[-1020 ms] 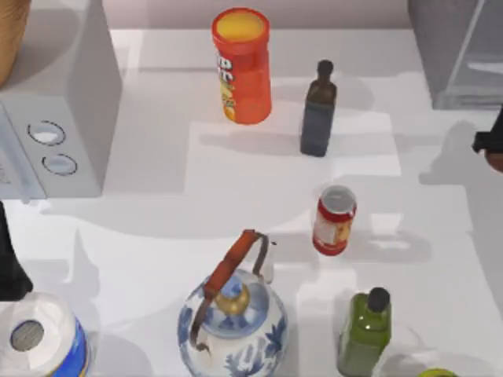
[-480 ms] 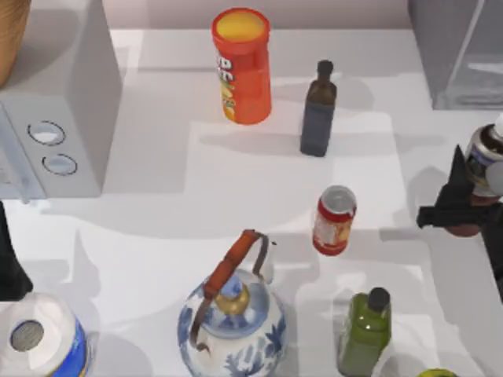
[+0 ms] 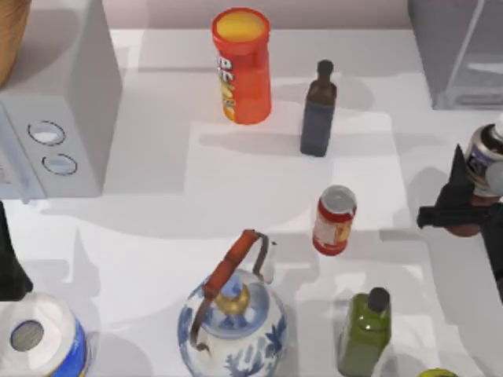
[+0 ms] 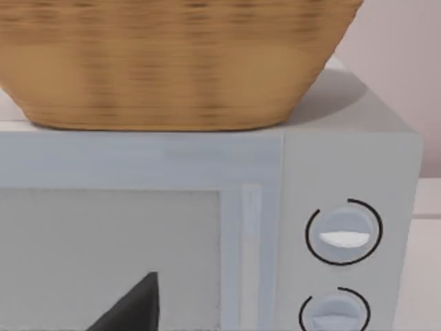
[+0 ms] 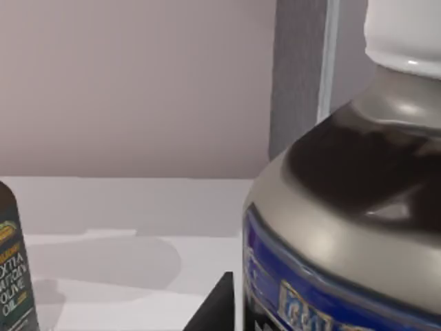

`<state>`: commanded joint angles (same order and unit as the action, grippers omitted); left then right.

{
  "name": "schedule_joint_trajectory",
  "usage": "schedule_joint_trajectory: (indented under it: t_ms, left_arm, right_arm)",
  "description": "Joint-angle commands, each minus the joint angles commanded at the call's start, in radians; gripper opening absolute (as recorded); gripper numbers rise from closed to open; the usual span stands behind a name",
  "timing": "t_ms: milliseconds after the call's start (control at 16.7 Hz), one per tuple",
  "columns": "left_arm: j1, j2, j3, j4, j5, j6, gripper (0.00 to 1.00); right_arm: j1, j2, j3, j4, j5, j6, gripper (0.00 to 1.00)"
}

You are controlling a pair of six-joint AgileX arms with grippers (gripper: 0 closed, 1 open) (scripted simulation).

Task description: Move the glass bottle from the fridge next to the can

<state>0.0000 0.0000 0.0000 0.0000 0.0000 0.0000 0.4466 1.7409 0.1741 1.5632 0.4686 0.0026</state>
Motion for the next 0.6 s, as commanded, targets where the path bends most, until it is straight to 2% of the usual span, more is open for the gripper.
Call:
schedule_joint_trajectory:
  t_ms: [60, 600]
  left_arm:
    - [0.000, 0.000, 0.000, 0.000, 0.000, 0.000, 1.00]
    - [0.000, 0.000, 0.000, 0.000, 0.000, 0.000, 1.00]
  right_arm:
    - [0.000, 0.000, 0.000, 0.000, 0.000, 0.000, 0.00]
    - [0.000, 0.000, 0.000, 0.000, 0.000, 0.000, 0.68]
